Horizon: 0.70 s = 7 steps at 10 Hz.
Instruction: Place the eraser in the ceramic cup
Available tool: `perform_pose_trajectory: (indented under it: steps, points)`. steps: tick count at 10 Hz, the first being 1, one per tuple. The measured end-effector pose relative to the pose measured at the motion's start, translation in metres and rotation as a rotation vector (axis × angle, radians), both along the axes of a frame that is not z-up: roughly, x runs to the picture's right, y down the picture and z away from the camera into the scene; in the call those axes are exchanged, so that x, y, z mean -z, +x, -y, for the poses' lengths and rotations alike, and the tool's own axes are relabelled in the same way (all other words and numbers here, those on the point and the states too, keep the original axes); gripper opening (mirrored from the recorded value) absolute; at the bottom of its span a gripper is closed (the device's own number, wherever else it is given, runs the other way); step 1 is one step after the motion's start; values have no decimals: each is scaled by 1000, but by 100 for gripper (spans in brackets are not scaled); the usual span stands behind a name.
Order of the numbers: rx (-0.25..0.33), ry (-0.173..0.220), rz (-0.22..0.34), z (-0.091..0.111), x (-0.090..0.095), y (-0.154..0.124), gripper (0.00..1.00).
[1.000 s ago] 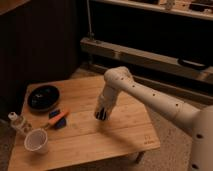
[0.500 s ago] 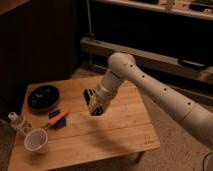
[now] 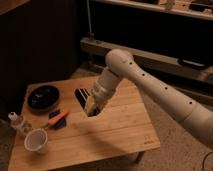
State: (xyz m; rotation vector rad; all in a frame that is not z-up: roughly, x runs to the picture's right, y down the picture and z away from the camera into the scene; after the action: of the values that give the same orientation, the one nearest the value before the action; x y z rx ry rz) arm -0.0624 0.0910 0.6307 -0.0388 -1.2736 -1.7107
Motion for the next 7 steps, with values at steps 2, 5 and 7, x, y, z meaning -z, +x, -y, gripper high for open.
perform_pose_trajectory:
  steps: [2,5,7]
  points:
    - [0,-1,1,0,0,0,0]
    - [51,21,36,-6,15,-11,0]
    - [96,47,70,-15,34,-22,0]
